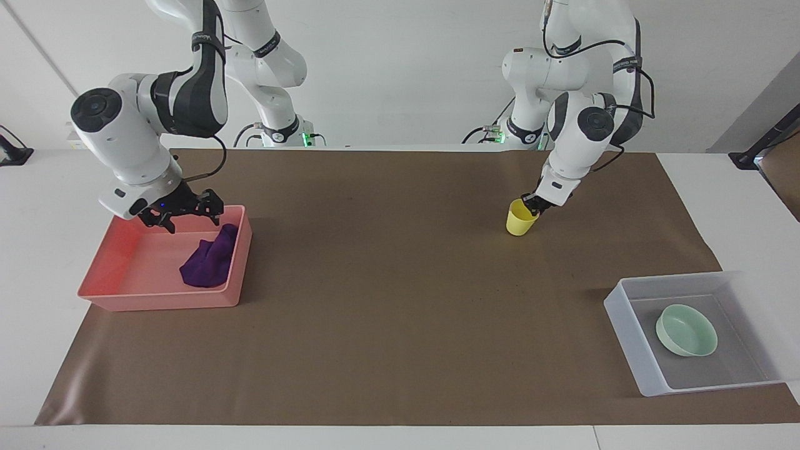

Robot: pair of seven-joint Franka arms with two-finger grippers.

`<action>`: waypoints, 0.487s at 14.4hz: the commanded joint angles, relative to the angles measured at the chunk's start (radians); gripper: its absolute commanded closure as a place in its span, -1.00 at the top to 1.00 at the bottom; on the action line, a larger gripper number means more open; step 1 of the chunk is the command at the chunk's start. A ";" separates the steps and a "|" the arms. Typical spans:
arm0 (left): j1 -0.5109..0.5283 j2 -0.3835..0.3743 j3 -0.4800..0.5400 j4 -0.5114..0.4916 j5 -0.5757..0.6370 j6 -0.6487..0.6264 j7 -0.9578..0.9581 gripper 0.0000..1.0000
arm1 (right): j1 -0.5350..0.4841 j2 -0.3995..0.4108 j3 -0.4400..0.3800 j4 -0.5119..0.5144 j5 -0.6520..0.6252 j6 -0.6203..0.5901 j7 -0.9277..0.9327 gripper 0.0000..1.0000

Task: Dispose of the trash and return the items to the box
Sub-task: 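Lift the yellow cup with the left gripper and carry it to the white bin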

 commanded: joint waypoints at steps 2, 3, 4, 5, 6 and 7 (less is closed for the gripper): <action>0.003 0.041 0.018 0.166 -0.006 -0.074 -0.039 -1.00 | 0.005 -0.002 0.015 0.100 -0.013 -0.119 0.050 0.97; 0.030 0.075 0.018 0.282 -0.006 -0.194 -0.030 -1.00 | 0.005 -0.002 0.016 0.126 -0.013 -0.155 0.055 0.97; 0.082 0.140 0.018 0.440 -0.004 -0.338 -0.019 -1.00 | 0.007 -0.002 0.021 0.149 -0.014 -0.185 0.055 0.97; 0.108 0.196 0.018 0.580 -0.004 -0.451 -0.010 -1.00 | 0.011 -0.002 0.024 0.168 -0.013 -0.210 0.053 0.97; 0.133 0.260 0.018 0.722 0.005 -0.537 -0.010 -1.00 | 0.011 -0.004 0.024 0.182 -0.013 -0.233 0.053 0.97; 0.174 0.322 0.020 0.847 0.014 -0.586 -0.008 -1.00 | 0.011 -0.010 0.024 0.189 -0.013 -0.250 0.053 0.97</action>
